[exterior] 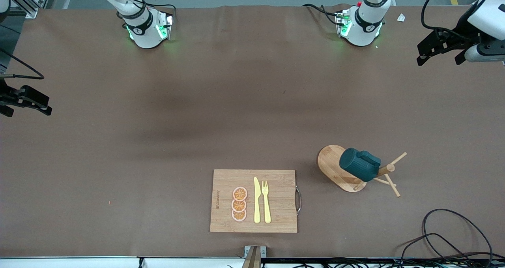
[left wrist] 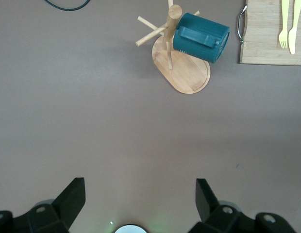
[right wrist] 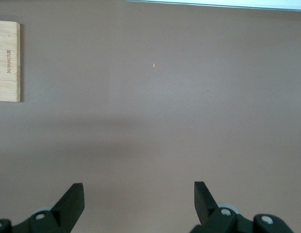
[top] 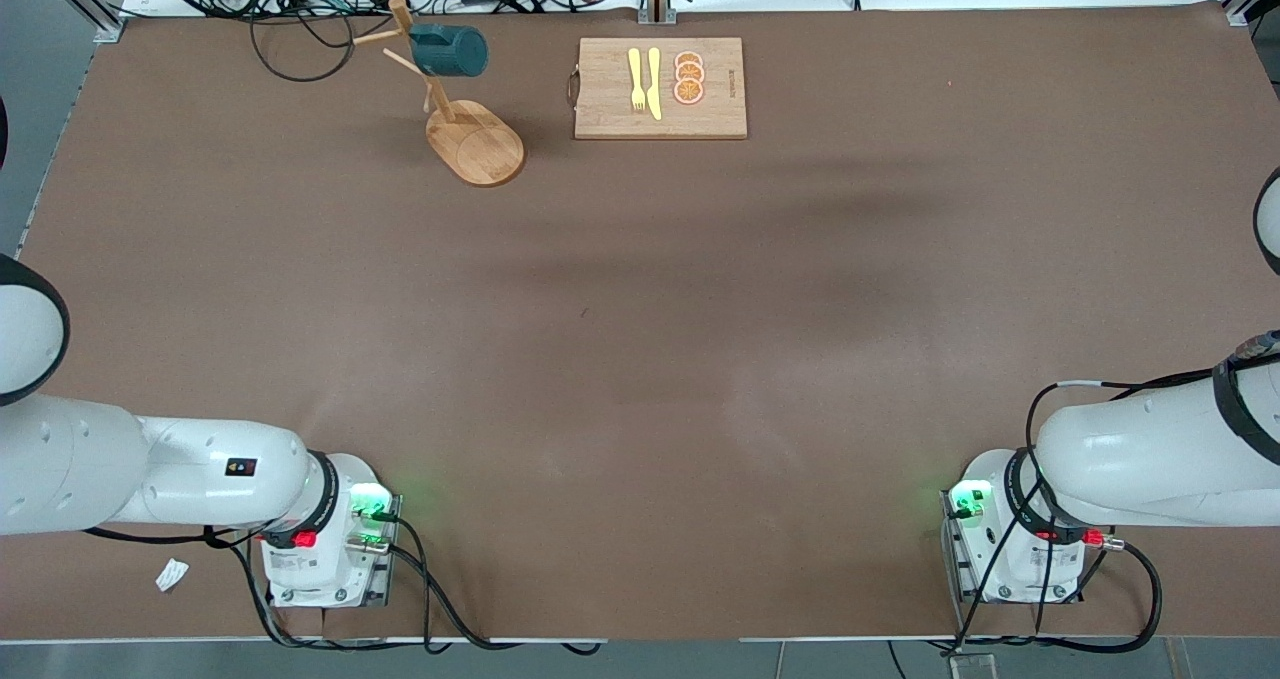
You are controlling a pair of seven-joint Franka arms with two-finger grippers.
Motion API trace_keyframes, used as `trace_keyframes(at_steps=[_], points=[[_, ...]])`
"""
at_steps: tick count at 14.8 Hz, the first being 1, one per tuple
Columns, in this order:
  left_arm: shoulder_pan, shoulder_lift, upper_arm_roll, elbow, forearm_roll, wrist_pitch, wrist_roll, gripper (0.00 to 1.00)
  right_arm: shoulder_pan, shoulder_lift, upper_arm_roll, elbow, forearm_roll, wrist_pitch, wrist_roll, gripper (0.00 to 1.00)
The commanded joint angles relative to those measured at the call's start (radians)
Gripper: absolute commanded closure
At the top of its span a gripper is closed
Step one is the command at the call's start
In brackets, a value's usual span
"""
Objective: Transfer cup from left to right arm and place
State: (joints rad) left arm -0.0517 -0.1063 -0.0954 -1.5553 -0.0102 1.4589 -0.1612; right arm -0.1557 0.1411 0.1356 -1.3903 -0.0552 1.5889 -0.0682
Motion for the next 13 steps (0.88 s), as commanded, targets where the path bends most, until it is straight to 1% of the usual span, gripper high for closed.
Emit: trace_keyframes(at_steps=[1,4,6,7,11,13], points=[[-0.004,0.016,-0.004,0.026,0.021,-0.011,0.003,0.0,0.001,-0.015,0.002,-0.006,-0.015,-0.004,0.013,0.0],[-0.01,0.037,-0.004,0.035,0.018,-0.008,-0.006,0.0,0.001,-0.017,0.004,-0.006,-0.015,-0.007,0.013,0.0],[-0.011,0.085,-0.004,0.093,0.018,-0.008,-0.011,0.0,0.001,-0.017,0.004,-0.006,-0.015,-0.007,0.013,0.0],[-0.013,0.091,-0.004,0.102,0.018,-0.008,-0.014,0.0,0.001,-0.017,0.004,-0.006,-0.015,-0.007,0.013,0.0],[-0.025,0.108,-0.004,0.104,0.013,-0.005,-0.04,0.0,0.002,-0.017,0.004,-0.006,-0.015,-0.009,0.013,0.0],[-0.025,0.131,-0.006,0.112,0.003,0.029,-0.079,0.0,0.004,-0.017,0.005,-0.006,-0.015,-0.009,0.013,0.0]])
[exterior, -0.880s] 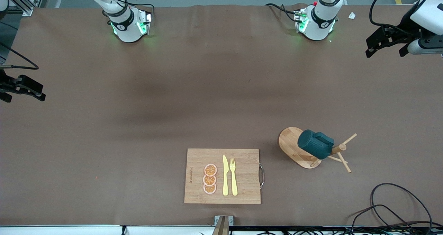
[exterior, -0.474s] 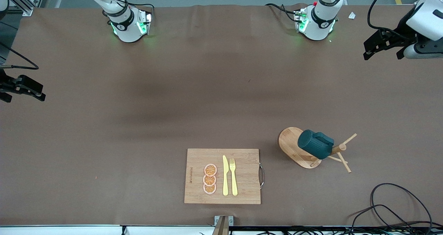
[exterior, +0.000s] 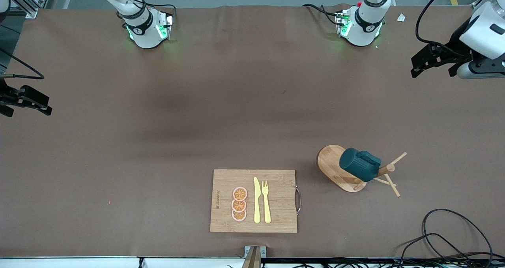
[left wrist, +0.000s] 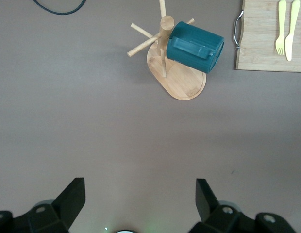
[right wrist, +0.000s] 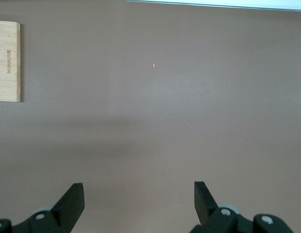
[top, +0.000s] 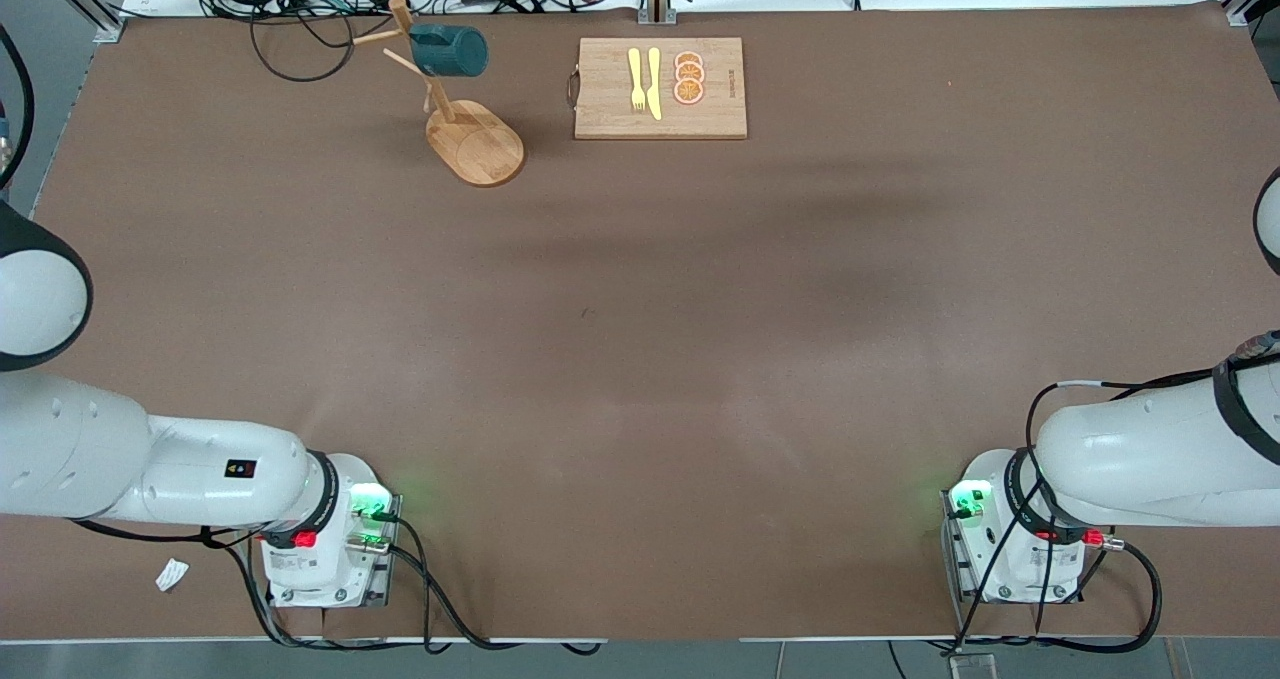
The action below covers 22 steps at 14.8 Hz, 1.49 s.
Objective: Transfer cup from left to right arm and place
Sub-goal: 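Reach the left gripper to the teal mug on the wooden stand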
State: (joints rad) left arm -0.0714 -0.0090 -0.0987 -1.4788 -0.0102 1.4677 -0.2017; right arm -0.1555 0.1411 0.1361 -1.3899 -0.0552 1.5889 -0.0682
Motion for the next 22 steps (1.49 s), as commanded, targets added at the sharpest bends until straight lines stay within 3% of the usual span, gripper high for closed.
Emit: trace_keyframes(at_steps=[1,6,14,18,22], points=[[-0.008,0.046,-0.003,0.051,-0.002,0.054,-0.091,0.0,0.004,-0.017,0.005,-0.006,-0.015,-0.007,0.013,0.0],[-0.014,0.15,-0.001,0.1,-0.123,0.179,-0.433,0.0,0.004,-0.017,0.005,-0.006,-0.015,0.0,0.013,0.0],[-0.05,0.335,-0.001,0.1,-0.159,0.471,-0.758,0.0,0.002,-0.015,0.004,-0.004,-0.015,0.0,0.013,0.0],[-0.025,0.392,0.004,0.098,-0.269,0.494,-0.873,0.0,0.001,-0.015,0.004,-0.004,-0.015,0.002,0.013,0.0],[0.012,0.44,0.008,0.091,-0.296,0.491,-0.89,0.0,0.001,-0.015,0.004,-0.004,-0.015,0.0,0.01,0.0]])
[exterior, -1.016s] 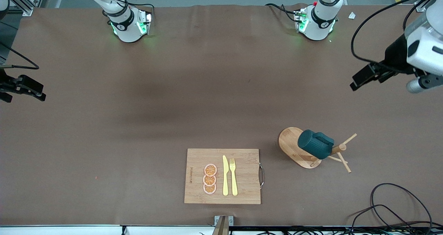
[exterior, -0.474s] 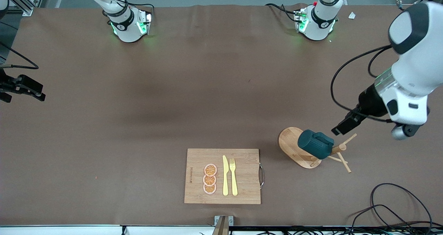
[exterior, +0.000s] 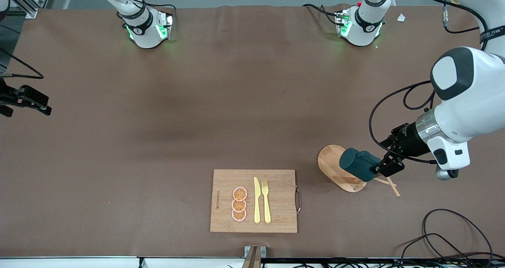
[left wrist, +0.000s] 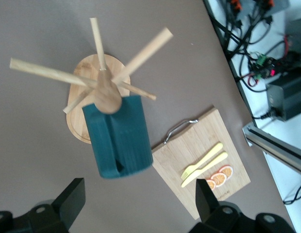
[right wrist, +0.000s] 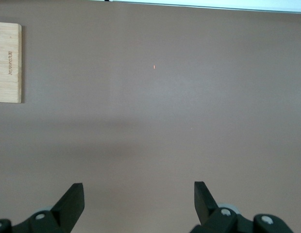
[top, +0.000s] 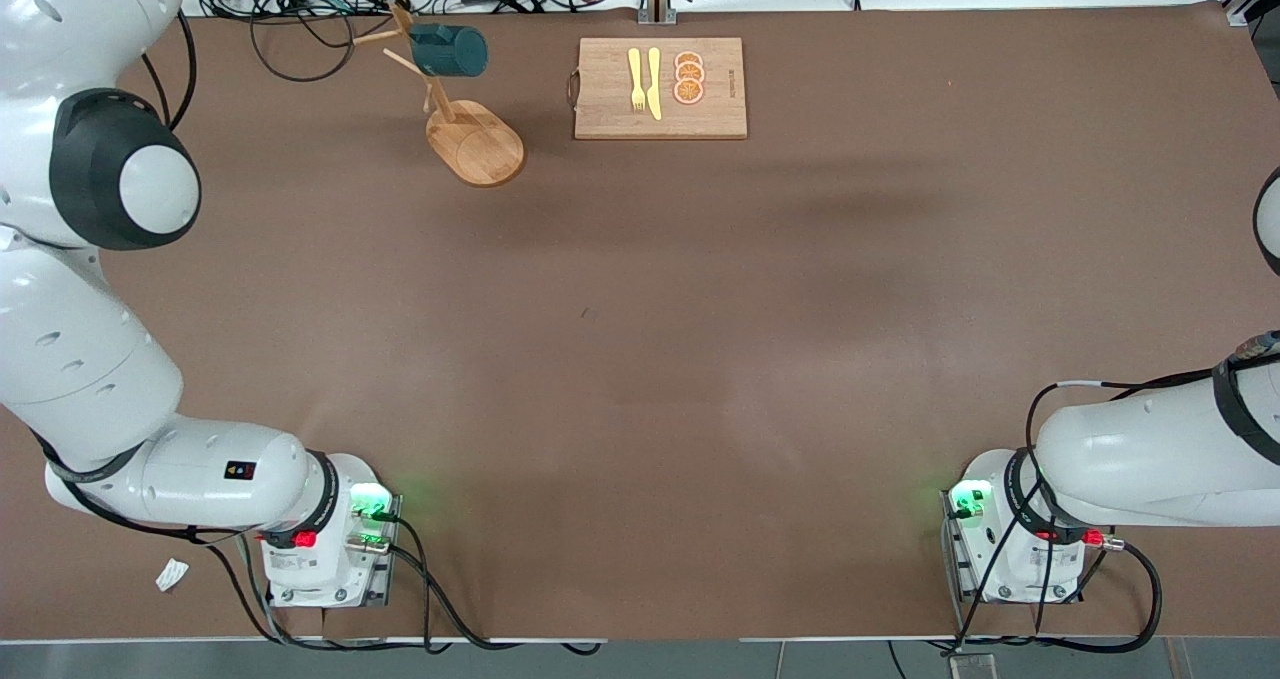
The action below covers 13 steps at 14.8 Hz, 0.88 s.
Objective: Transfer cup from left to right arm and place
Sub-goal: 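Reach the left gripper to the teal mug on the wooden stand, then close the left gripper on the teal mug's body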
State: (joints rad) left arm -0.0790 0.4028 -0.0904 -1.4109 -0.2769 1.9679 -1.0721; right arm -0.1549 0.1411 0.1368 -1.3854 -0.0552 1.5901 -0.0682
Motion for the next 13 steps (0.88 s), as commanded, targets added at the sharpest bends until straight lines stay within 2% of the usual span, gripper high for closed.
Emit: trace_keyframes(at_steps=[1,13], points=[[0.022,0.033,0.0,0.018,-0.037,-0.009,-0.032,0.0,0.0,-0.015,0.003,-0.009,-0.015,-0.001,0.01,0.0],[0.024,0.129,-0.002,0.003,-0.097,-0.007,-0.032,0.0,0.0,-0.015,0.003,-0.009,-0.015,-0.004,0.01,0.0]])
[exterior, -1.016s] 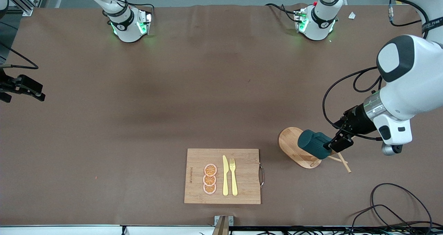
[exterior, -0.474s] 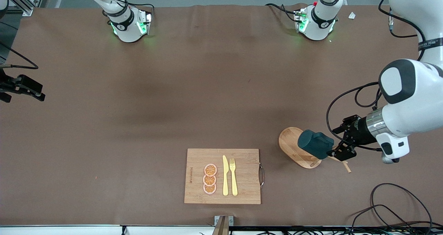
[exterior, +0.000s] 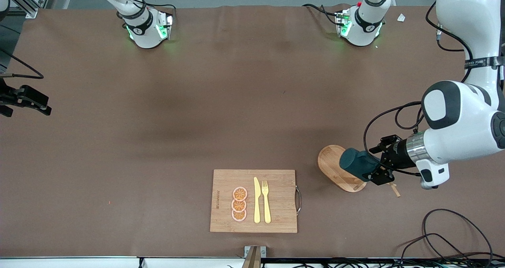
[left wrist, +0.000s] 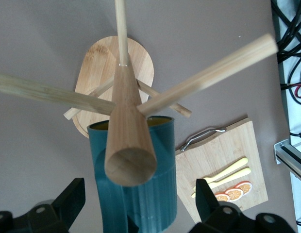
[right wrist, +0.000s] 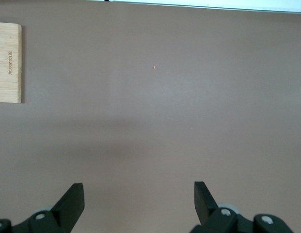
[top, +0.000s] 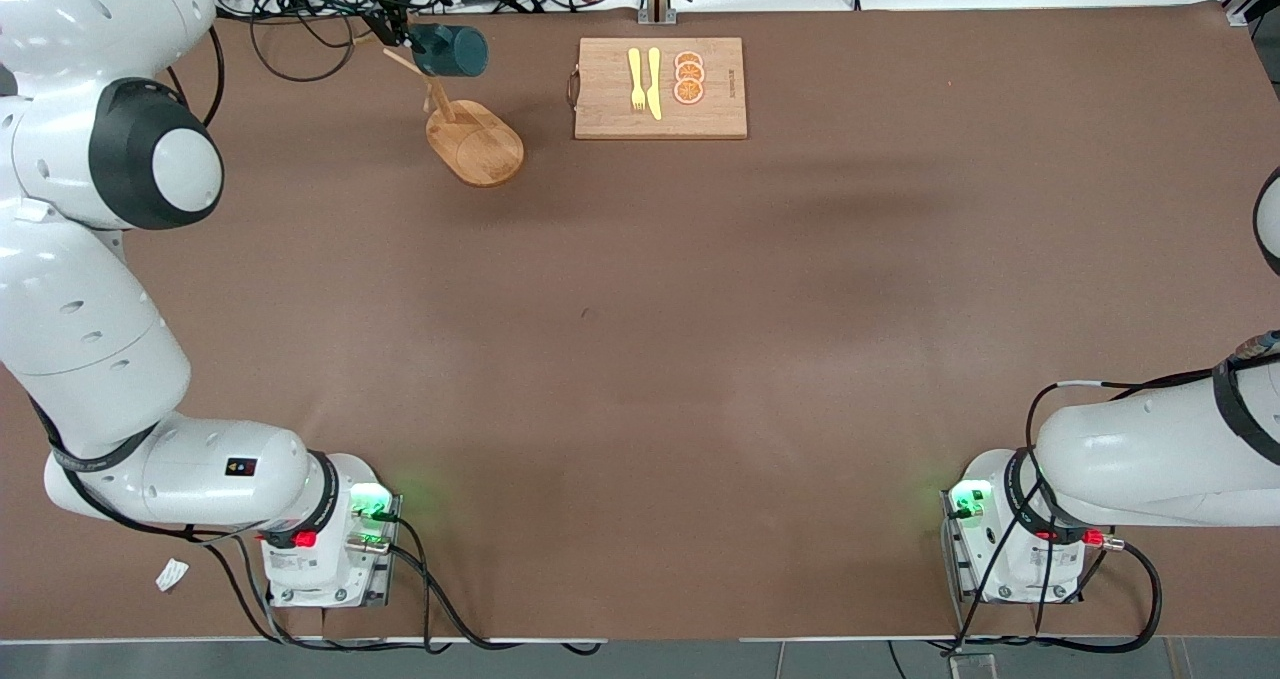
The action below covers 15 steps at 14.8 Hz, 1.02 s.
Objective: Transfer cup from left to right arm and place
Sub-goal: 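Close the left gripper on the teal mug's body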
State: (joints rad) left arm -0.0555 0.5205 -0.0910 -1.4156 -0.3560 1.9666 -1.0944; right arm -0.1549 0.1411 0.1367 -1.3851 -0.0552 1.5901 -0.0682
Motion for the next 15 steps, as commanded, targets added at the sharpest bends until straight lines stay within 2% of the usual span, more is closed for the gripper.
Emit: trace_keyframes(at_steps=[1,11,13,15], points=[[0.0,0.013,-0.001,0.009,-0.02,-0.006,-0.01,0.0,0.0,-0.015,0.003,-0.009,-0.015,-0.002,0.011,0.0],[0.002,0.035,-0.004,0.006,-0.052,-0.005,-0.013,0.05,-0.002,-0.015,0.003,-0.009,-0.015,-0.004,0.011,0.0],[0.005,0.045,-0.004,0.006,-0.05,-0.005,-0.01,0.11,-0.002,-0.015,0.001,-0.009,-0.015,-0.004,0.011,0.0],[0.005,0.055,-0.004,0.009,-0.05,-0.005,-0.01,0.23,-0.002,-0.015,0.001,-0.011,-0.015,-0.004,0.011,0.0]])
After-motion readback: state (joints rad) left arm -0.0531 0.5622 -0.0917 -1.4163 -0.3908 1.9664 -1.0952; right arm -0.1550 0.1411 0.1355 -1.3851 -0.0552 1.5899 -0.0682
